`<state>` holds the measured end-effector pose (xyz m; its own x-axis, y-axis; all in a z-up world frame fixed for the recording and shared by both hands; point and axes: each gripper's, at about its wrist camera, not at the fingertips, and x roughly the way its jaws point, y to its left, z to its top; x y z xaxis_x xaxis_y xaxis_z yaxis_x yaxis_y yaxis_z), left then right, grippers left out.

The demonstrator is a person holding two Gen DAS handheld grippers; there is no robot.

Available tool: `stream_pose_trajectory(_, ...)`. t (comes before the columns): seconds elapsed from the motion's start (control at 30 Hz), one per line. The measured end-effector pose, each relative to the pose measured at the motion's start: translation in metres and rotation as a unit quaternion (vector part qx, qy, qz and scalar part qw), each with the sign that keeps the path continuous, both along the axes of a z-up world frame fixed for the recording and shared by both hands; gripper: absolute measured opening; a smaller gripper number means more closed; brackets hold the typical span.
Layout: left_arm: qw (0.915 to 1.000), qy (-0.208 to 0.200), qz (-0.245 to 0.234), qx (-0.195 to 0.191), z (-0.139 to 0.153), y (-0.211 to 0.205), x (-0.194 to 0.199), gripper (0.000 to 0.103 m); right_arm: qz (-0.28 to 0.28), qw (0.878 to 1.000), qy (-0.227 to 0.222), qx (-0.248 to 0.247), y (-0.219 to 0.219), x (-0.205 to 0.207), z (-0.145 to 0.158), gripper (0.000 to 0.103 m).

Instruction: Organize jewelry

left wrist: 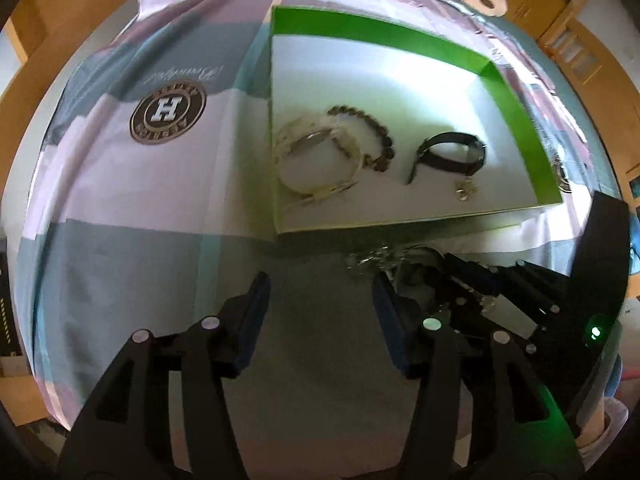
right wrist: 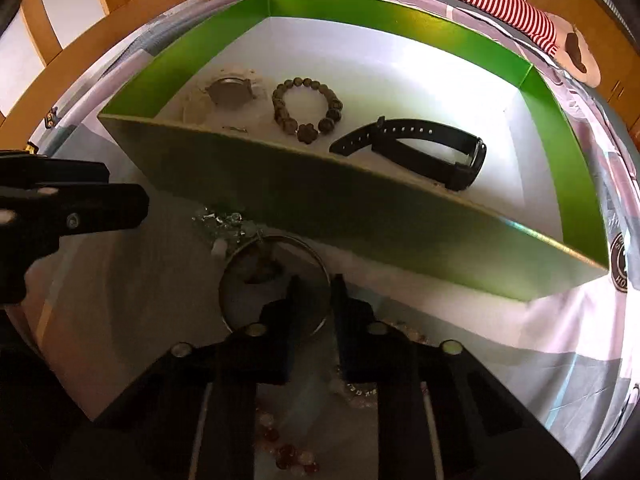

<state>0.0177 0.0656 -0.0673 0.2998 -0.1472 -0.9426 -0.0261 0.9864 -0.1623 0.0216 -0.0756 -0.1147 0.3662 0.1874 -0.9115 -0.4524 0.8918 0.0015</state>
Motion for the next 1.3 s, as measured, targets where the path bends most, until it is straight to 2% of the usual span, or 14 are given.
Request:
stream_pose_trajectory(0.2, 0.9999, 0.007, 0.006, -0.005, -0.001, 0.004, 0.001, 0.056, 0.031, 0.998, 0.030, 0.047, -0.013, -0.028, 0.016, 0.004)
stream_pose_trajectory(0.3, 0.9999, 0.008, 0.004, -0.007, -0.001, 0.003, 0.000, 0.057, 0.015, 0.996, 0.026, 0.078, -0.030, -0.036, 0.030, 0.004)
stream_pose_trajectory(0.4, 0.9999, 0.010, 0.001, -0.005, -0.002, 0.001, -0.002, 0.057, -0.027, 0.998, -0.003, 0.061, -0.056, -0.035, 0.043, 0.004)
stream_pose_trajectory(0.5, 0.9999, 0.013, -0.006, 0.000, -0.004, -0.004, -0.004, 0.057, -0.059, 0.997, -0.005, 0.051, -0.078, -0.032, 0.046, 0.004)
stream_pose_trajectory(0.63, 0.9996, 0.014, -0.023, 0.013, -0.008, -0.017, -0.005, 0.057, -0.117, 0.993, 0.004, 0.005, -0.114, -0.030, 0.034, 0.004)
stream_pose_trajectory(0.73, 0.9990, 0.014, -0.037, 0.021, -0.010, -0.027, -0.007, 0.057, -0.152, 0.988, 0.011, -0.012, -0.131, -0.031, 0.023, 0.005)
stream_pose_trajectory(0.8, 0.9986, 0.014, -0.046, 0.023, -0.011, -0.033, -0.007, 0.057, -0.161, 0.987, 0.009, -0.001, -0.130, -0.030, 0.023, 0.016)
stream_pose_trajectory(0.83, 0.9985, 0.012, -0.048, 0.023, -0.011, -0.035, -0.007, 0.057, -0.154, 0.988, 0.005, 0.015, -0.126, -0.030, 0.025, 0.026)
stream_pose_trajectory(0.87, 0.9984, 0.008, -0.052, 0.022, -0.011, -0.037, -0.008, 0.057, -0.144, 0.989, 0.002, 0.025, -0.121, -0.030, 0.027, 0.031)
stream_pose_trajectory(0.9, 0.9981, 0.004, -0.057, 0.020, -0.010, -0.040, -0.008, 0.057, -0.132, 0.991, -0.001, 0.032, -0.115, -0.032, 0.029, 0.032)
stream_pose_trajectory(1.1, 0.9972, 0.010, -0.070, 0.026, -0.014, -0.047, -0.009, 0.057, -0.093, 0.995, 0.000, 0.039, -0.079, -0.024, 0.024, 0.032)
stream_pose_trajectory(1.23, 0.9978, 0.020, -0.057, 0.029, -0.019, -0.040, -0.007, 0.057, -0.096, 0.995, 0.023, 0.016, -0.071, 0.001, 0.001, 0.031)
stream_pose_trajectory(1.3, 0.9980, 0.023, -0.051, 0.030, -0.021, -0.037, -0.006, 0.057, -0.087, 0.996, 0.015, 0.014, -0.068, 0.001, 0.002, 0.009)
